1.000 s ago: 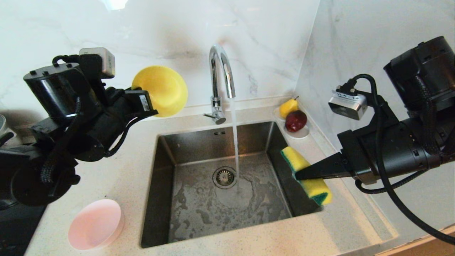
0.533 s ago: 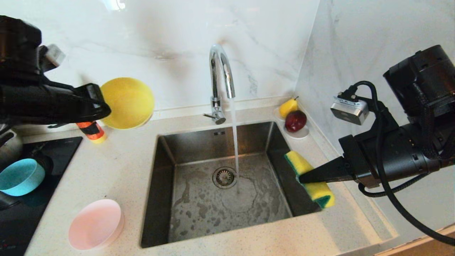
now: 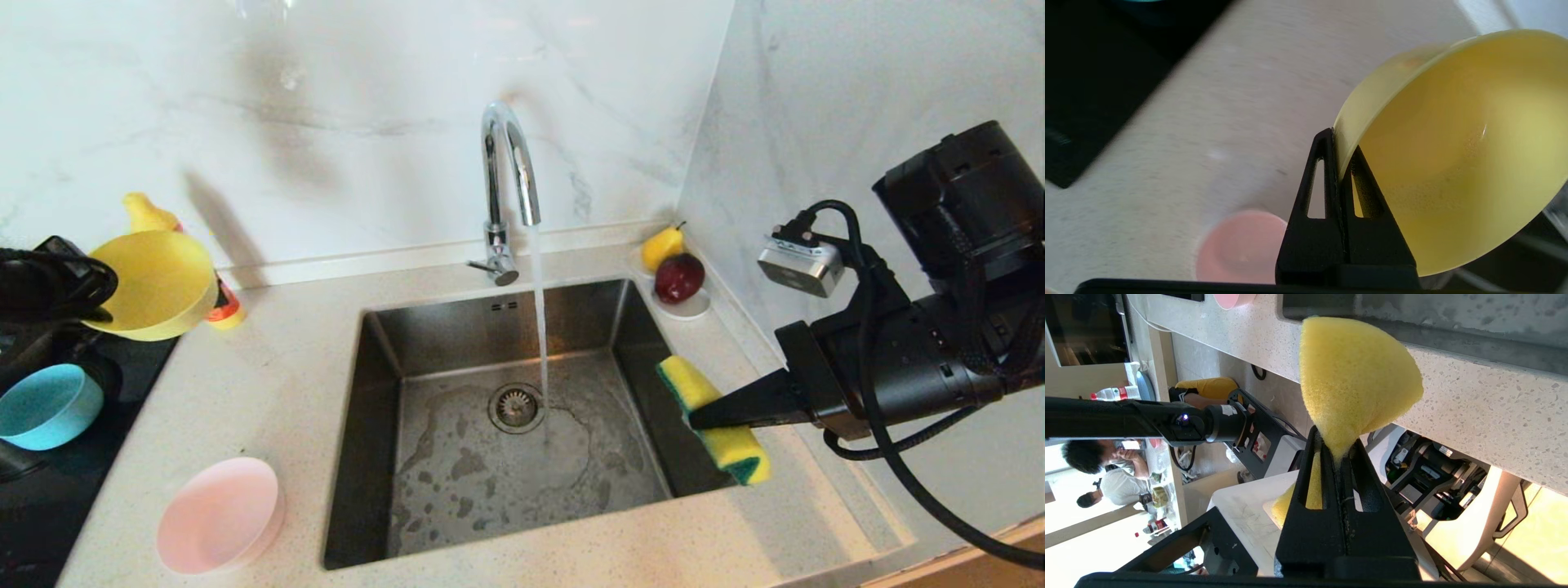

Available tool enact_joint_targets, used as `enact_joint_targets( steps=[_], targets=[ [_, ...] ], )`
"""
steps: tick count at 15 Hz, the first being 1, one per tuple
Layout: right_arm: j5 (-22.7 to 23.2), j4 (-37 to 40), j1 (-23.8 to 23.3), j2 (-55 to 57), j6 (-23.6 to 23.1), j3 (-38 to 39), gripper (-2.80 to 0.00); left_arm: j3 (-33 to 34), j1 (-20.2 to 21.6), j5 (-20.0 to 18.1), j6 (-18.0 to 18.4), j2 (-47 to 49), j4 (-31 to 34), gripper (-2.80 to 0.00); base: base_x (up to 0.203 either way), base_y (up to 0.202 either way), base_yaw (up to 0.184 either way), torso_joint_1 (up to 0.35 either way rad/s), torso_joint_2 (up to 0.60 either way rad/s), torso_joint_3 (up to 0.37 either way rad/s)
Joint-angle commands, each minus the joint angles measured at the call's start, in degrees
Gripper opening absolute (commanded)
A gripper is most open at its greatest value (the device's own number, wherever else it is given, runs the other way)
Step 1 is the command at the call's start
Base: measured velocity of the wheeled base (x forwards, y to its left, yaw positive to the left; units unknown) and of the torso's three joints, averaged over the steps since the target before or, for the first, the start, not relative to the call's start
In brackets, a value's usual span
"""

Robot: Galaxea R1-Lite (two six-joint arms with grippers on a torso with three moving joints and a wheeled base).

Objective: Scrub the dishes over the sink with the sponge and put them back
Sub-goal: Place the bowl on the table

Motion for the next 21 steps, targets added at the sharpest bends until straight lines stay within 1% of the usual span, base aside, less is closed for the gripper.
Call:
enact_joint_targets(
  steps=[1,4,6,8,10,13,16,21],
  targets=[
    [0.3,0.2,0.0,0.3,0.1,0.1,-2.8,1.8,4.0,-0.1,-1.0,4.9,-1.4,-2.8,0.0,0.0,0.0,0.0,0.0,0.0],
    [0.2,0.2,0.0,0.4,0.1,0.1,-2.8,2.6,7.5,0.1,-4.5,11.0,-4.2,-2.8,0.0,0.0,0.0,0.0,0.0,0.0],
    [0.2,0.2,0.0,0.6,0.1,0.2,-2.8,3.2,9.2,0.2,-5.4,15.0,-4.8,-2.8,0.0,0.0,0.0,0.0,0.0,0.0],
    [0.4,0.2,0.0,0.6,0.1,0.3,-2.8,3.5,10.7,-0.1,-5.6,18.7,-5.5,-2.8,0.0,0.0,0.0,0.0,0.0,0.0],
    [0.5,0.2,0.0,0.7,0.1,0.3,-2.8,4.2,11.1,-0.6,-5.7,21.8,-7.4,-2.8,0.0,0.0,0.0,0.0,0.0,0.0],
    [0.5,0.2,0.0,0.6,0.1,0.3,-2.8,5.1,11.2,-3.7,-5.6,24.1,-10.7,-2.8,0.0,0.0,0.0,0.0,0.0,0.0],
    [0.5,0.2,0.0,0.5,0.1,0.3,-2.8,5.0,11.2,-6.8,-5.6,24.8,-10.9,-2.8,0.0,0.0,0.0,0.0,0.0,0.0],
    [0.5,0.2,0.0,0.3,0.1,0.3,-2.8,4.8,11.3,-6.7,-5.6,25.0,-10.9,-2.8,0.0,0.0,0.0,0.0,0.0,0.0]
  ],
)
